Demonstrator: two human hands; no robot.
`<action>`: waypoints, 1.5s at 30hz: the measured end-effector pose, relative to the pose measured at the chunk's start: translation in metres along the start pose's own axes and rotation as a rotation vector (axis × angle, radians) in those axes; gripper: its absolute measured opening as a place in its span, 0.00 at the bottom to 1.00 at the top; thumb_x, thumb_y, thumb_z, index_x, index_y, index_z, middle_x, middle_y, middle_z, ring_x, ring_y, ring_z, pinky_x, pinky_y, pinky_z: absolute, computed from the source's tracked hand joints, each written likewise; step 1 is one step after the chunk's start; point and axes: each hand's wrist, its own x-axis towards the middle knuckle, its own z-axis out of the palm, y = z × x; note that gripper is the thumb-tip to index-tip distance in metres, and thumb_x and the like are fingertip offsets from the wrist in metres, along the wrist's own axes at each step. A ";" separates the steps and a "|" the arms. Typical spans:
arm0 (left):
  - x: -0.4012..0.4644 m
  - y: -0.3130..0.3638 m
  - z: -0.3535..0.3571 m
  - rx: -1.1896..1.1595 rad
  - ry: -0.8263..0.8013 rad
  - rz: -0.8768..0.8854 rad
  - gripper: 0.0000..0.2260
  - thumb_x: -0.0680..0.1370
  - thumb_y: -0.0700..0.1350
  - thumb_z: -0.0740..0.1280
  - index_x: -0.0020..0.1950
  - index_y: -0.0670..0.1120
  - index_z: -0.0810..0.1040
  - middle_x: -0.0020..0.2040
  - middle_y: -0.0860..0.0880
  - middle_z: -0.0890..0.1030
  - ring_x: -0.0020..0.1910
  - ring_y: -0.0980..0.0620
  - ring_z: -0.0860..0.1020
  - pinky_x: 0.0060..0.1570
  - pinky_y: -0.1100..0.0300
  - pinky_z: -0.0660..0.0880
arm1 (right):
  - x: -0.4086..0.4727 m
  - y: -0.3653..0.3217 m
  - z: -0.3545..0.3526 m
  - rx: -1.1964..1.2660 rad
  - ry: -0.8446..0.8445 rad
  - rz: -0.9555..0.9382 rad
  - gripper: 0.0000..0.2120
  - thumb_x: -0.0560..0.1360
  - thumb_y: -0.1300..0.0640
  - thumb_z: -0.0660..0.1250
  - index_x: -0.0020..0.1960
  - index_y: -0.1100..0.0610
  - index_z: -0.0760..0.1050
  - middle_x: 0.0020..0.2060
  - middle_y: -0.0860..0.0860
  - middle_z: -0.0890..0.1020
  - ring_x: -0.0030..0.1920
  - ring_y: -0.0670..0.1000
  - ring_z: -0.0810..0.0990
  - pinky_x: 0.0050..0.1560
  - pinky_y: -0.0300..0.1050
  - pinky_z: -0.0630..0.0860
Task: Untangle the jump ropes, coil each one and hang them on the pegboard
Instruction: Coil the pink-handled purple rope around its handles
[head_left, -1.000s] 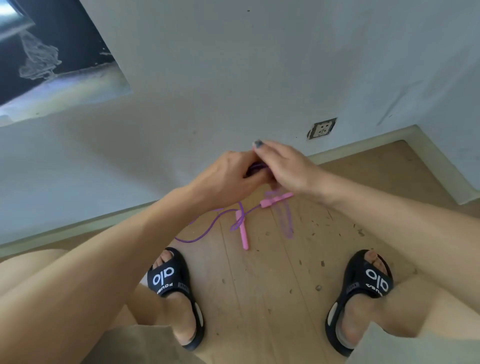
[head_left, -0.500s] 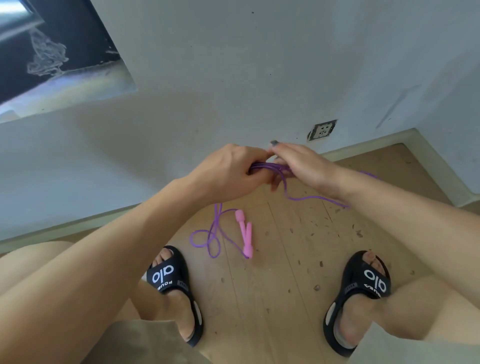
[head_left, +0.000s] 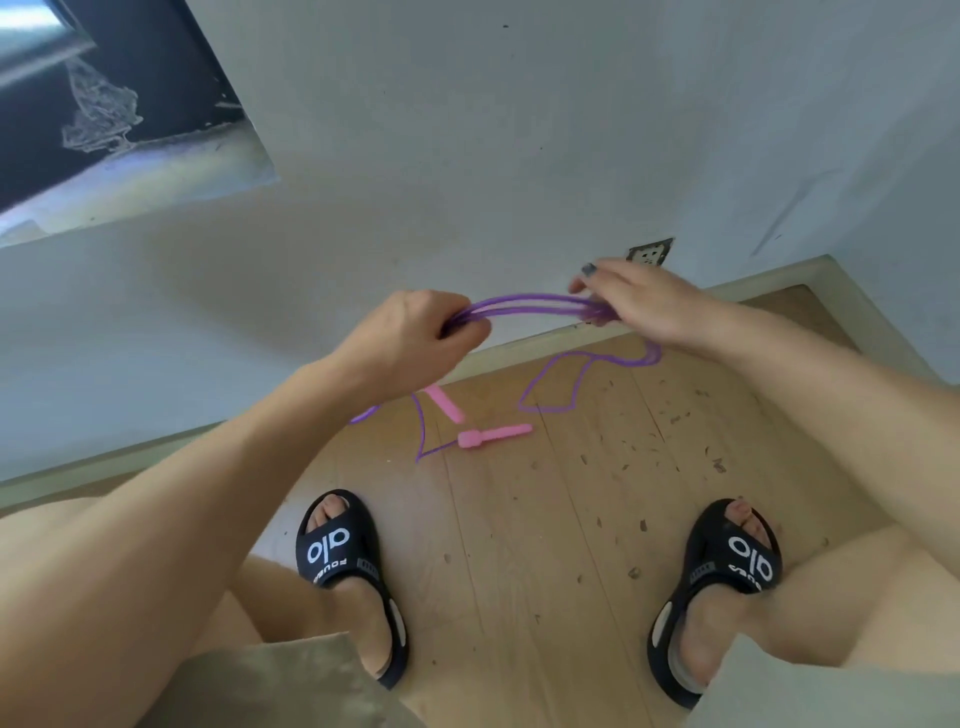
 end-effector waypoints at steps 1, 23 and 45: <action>-0.002 0.007 0.005 -0.030 0.013 0.029 0.18 0.80 0.51 0.63 0.33 0.45 0.65 0.27 0.49 0.68 0.29 0.49 0.65 0.32 0.54 0.64 | -0.004 -0.013 0.012 0.194 -0.065 -0.013 0.20 0.85 0.46 0.51 0.56 0.57 0.78 0.47 0.55 0.84 0.50 0.55 0.83 0.60 0.51 0.75; -0.001 0.019 0.006 -0.050 -0.026 0.128 0.17 0.80 0.49 0.65 0.32 0.47 0.68 0.27 0.51 0.67 0.28 0.53 0.63 0.29 0.61 0.61 | -0.010 -0.021 0.028 0.209 -0.102 -0.117 0.21 0.85 0.45 0.52 0.62 0.56 0.78 0.54 0.52 0.84 0.57 0.52 0.80 0.63 0.48 0.72; -0.006 0.007 0.021 0.059 -0.082 0.161 0.17 0.78 0.57 0.60 0.33 0.49 0.67 0.26 0.52 0.68 0.26 0.54 0.66 0.29 0.57 0.62 | -0.018 -0.026 0.049 0.363 -0.251 -0.097 0.19 0.82 0.44 0.60 0.45 0.59 0.75 0.32 0.52 0.77 0.31 0.53 0.74 0.35 0.47 0.72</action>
